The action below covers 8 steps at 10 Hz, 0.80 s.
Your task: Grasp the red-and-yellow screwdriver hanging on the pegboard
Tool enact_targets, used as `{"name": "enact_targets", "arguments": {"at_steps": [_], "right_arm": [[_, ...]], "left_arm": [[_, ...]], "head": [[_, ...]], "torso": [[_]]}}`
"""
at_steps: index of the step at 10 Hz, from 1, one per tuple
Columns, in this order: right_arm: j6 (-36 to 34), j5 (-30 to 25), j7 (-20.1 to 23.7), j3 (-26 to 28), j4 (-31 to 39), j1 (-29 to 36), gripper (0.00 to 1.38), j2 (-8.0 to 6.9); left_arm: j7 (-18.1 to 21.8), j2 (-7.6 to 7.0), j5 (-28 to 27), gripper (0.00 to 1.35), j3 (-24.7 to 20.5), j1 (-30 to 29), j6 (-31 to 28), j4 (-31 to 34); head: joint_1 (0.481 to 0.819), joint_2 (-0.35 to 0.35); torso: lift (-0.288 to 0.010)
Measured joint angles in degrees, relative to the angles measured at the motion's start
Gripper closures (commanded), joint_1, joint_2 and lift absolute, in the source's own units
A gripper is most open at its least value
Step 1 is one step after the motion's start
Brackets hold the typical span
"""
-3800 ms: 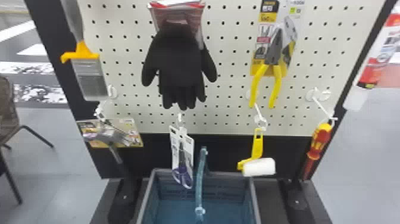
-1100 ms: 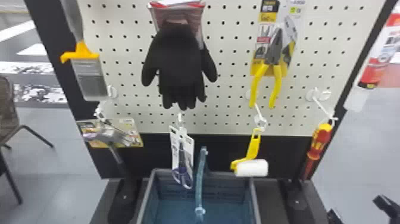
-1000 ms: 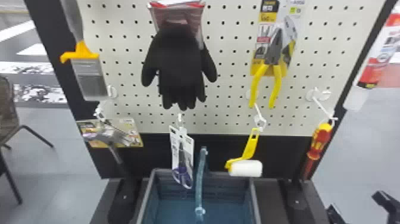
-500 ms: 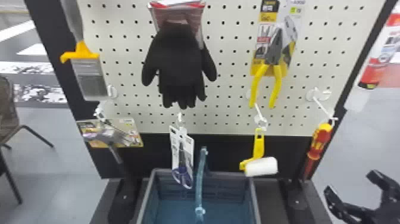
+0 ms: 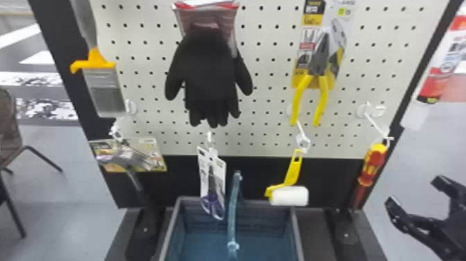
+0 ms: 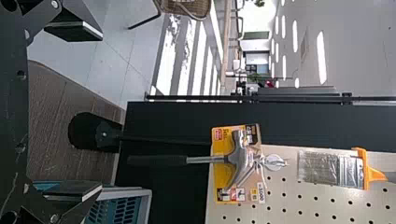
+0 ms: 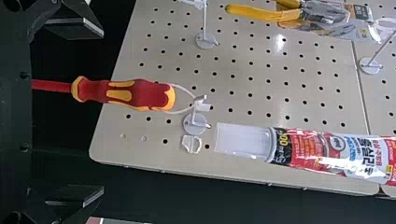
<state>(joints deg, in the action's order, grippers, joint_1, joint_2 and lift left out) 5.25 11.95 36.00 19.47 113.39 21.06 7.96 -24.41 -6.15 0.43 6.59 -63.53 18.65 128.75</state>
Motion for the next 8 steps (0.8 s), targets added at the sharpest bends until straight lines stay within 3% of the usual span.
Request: {"name": "enact_targets", "arguments": {"at_steps": [3, 5, 8], "right_arm": [[-3.8, 2.1, 6.5, 0.8, -6.1, -5.0, 0.12, 1.73], [-6.5, 2.8, 11.0, 0.8, -10.4, -9.6, 0.12, 2.09], [-11.7, 3.2, 16.4, 0.8, -11.2, -14.0, 0.12, 2.58]], "left_arm": [[0.2, 0.0, 0.0, 0.17, 0.0, 0.2, -0.1, 0.0], [0.4, 0.0, -0.1, 0.17, 0.0, 0.3, -0.1, 0.0], [0.6, 0.11, -0.2, 0.17, 0.1, 0.7, -0.3, -0.2]], "head": [[0.549, 0.0], [0.549, 0.0], [0.549, 0.0]], "torso": [[-0.1], [-0.1], [-0.1]]}}
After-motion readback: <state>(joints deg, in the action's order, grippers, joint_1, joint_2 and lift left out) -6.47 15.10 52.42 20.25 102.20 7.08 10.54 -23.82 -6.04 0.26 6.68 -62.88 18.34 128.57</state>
